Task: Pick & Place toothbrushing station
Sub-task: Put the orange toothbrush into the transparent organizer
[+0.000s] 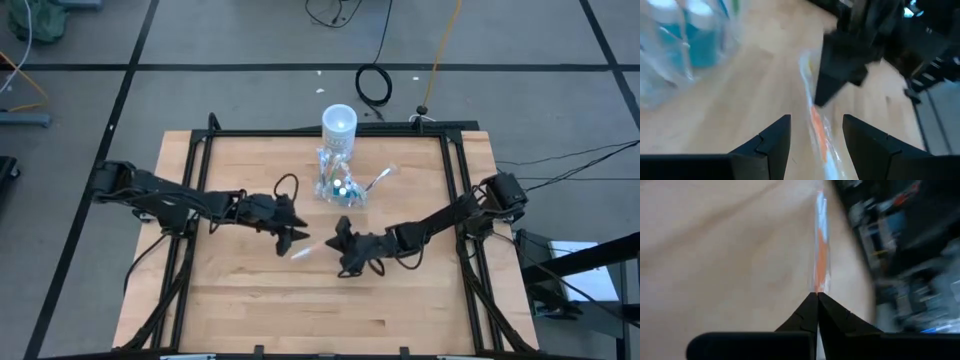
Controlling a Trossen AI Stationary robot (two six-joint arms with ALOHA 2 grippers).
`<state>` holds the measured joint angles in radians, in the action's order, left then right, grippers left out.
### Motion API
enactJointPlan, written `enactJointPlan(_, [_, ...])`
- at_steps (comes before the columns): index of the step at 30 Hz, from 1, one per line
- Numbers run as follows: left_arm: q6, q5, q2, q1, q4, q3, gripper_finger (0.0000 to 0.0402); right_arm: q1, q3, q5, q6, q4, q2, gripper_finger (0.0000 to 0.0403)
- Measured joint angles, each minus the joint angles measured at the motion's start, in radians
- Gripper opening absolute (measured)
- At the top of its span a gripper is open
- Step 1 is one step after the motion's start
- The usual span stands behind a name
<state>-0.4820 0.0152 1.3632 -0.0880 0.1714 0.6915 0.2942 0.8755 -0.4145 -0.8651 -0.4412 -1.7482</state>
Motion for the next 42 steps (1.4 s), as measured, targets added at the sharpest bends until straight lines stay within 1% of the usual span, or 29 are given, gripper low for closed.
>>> enactJointPlan(3, [-0.051, 0.062, 0.049, 0.001, 0.041, 0.001, 0.0186, -0.018, 0.002, -0.017, -0.184, -0.054, 0.005, 0.0])
enactJointPlan(6, [-0.111, 0.112, 0.095, 0.0, 0.04, 0.0, 0.0186, -0.025, 0.001, -0.071, -0.296, -0.073, 0.001, 0.0001])
enactJointPlan(9, [-0.131, 0.116, 0.132, -0.007, 0.044, 0.0, 0.0186, -0.027, 0.001, -0.085, -0.393, -0.085, 0.004, 0.0001])
enactJointPlan(11, [-0.129, 0.115, 0.15, -0.007, 0.045, 0.0, 0.0186, -0.027, 0.001, -0.081, -0.423, -0.082, 0.002, 0.0])
enactJointPlan(13, [-0.13, 0.113, 0.168, -0.007, 0.048, 0.0, 0.0186, -0.027, 0.001, -0.083, -0.43, -0.083, 0.002, 0.0])
enactJointPlan(18, [-0.122, 0.063, 0.189, -0.004, 0.042, 0.0, 0.0186, -0.025, 0.001, -0.083, -0.427, -0.085, 0.002, 0.0])
enactJointPlan(21, [-0.078, 0.063, 0.189, -0.004, 0.045, 0.0, 0.0186, -0.025, 0.001, -0.084, -0.421, -0.085, 0.002, 0.0])
enactJointPlan(23, [-0.04, 0.063, 0.189, -0.008, 0.043, 0.0, 0.0186, -0.027, 0.001, -0.082, -0.379, -0.086, 0.002, 0.0])
enactJointPlan(26, [-0.008, 0.062, 0.189, -0.015, 0.04, 0.0, 0.0186, -0.037, 0.001, -0.082, -0.272, -0.086, 0.002, 0.0])
enactJointPlan(29, [0.018, 0.062, 0.189, -0.019, 0.039, 0.0, 0.0184, -0.039, 0.001, -0.083, -0.231, -0.085, 0.002, 0.0])
enactJointPlan(32, [0.03, 0.062, 0.189, -0.019, 0.039, 0.0, 0.0164, -0.038, 0.001, -0.082, -0.243, -0.084, 0.003, 0.0])
enactJointPlan(38, [0.027, 0.062, 0.189, -0.019, 0.034, 0.0, 0.0091, -0.038, 0.001, -0.082, -0.29, -0.084, 0.003, 0.0])
enactJointPlan(42, [0.027, 0.062, 0.189, -0.019, 0.034, 0.0, 0.0053, -0.038, 0.001, -0.082, -0.296, -0.085, 0.003, 0.0])
